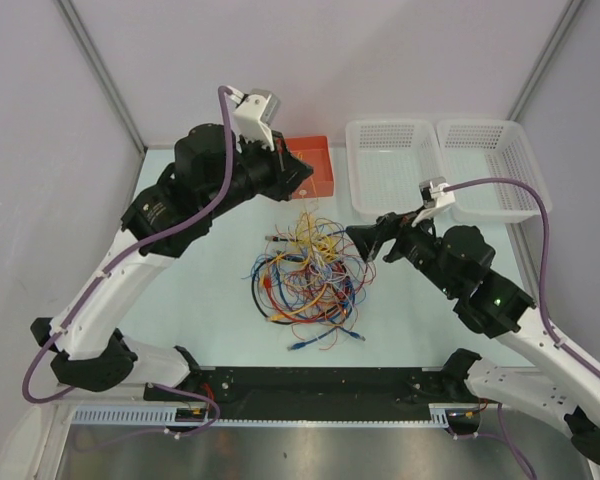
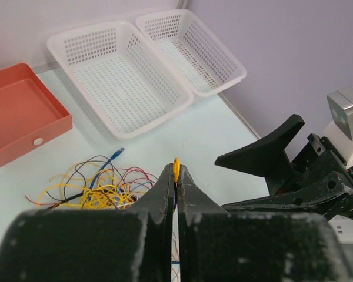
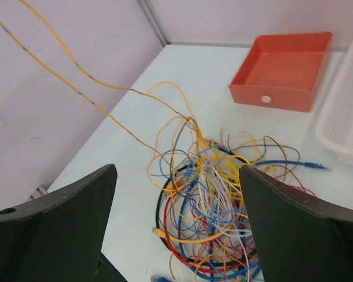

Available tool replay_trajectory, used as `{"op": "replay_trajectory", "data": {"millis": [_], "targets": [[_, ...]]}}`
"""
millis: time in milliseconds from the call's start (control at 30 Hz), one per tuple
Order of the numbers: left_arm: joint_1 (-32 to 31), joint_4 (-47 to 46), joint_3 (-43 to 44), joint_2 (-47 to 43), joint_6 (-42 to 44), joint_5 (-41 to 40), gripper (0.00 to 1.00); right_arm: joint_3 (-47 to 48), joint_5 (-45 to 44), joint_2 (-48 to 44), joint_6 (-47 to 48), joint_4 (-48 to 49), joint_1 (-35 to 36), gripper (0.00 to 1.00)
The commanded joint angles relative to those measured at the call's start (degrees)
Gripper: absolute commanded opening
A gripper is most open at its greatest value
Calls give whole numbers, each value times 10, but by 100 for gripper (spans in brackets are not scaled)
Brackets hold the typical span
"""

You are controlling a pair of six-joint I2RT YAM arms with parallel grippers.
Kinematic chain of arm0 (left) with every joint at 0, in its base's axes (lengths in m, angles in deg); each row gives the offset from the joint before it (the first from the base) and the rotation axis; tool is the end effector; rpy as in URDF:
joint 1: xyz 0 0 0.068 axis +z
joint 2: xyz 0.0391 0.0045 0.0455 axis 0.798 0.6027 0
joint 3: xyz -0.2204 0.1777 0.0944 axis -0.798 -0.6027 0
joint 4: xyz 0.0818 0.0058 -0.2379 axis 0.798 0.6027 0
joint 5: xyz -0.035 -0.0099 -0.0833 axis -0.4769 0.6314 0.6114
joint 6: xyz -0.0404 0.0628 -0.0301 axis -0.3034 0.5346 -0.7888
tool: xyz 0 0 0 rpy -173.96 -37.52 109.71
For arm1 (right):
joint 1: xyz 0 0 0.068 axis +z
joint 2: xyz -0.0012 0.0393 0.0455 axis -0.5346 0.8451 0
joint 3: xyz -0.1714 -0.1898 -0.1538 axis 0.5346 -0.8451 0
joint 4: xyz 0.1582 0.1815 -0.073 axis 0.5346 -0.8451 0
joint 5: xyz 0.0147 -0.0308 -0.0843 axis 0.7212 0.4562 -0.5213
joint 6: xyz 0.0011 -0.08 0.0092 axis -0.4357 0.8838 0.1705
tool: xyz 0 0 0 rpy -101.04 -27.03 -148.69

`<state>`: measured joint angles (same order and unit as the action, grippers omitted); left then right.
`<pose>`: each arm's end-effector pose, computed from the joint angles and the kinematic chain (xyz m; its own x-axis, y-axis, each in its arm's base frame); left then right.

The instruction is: Untangle the cables

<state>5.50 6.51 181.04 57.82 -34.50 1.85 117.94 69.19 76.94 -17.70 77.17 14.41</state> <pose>0.1844 -0.1958 0.5366 -0.3702 -0.1206 -0.9211 0.6124 0.7139 -0.3396 0.1309 0.1227 0.4069 -0.2656 0.2614 -0.9280 -0.5486 0.7506 0.3684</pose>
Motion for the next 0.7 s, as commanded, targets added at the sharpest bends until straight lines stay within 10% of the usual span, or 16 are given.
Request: {"op": "replay_trajectory", "data": {"millis": [0, 667], "targets": [[-7, 24, 74, 18, 21, 5, 0, 26, 69, 41, 18, 92, 4, 88], [-22, 31, 92, 48, 20, -9, 0, 25, 60, 208, 18, 254, 53, 78]]}}
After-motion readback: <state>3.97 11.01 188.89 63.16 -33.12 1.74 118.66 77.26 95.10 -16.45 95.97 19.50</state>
